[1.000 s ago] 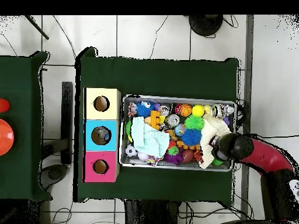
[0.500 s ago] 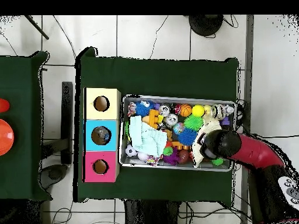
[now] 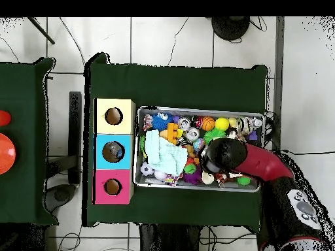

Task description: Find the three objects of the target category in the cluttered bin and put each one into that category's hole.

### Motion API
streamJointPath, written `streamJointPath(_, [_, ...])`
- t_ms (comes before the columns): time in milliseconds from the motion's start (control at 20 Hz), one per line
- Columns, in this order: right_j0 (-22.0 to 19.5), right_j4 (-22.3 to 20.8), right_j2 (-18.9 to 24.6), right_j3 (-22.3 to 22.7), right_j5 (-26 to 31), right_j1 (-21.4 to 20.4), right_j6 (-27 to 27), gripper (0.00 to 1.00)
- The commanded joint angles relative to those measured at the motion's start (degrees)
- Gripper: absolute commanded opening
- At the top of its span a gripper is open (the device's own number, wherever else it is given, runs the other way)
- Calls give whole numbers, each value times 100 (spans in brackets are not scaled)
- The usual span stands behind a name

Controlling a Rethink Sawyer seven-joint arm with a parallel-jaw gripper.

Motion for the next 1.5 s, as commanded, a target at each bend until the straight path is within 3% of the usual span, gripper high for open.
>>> streamJointPath(50, [299,712,316,864,44,332,1150,0])
streamJointPath(550, [476,1270,312,1496,-497,253,1150,0])
streamJointPath(1200, [830,1862,110,1666,-506,121,1370,0])
streamJointPath(1500, [1210,2327,88,1676,-561,105,1680,0])
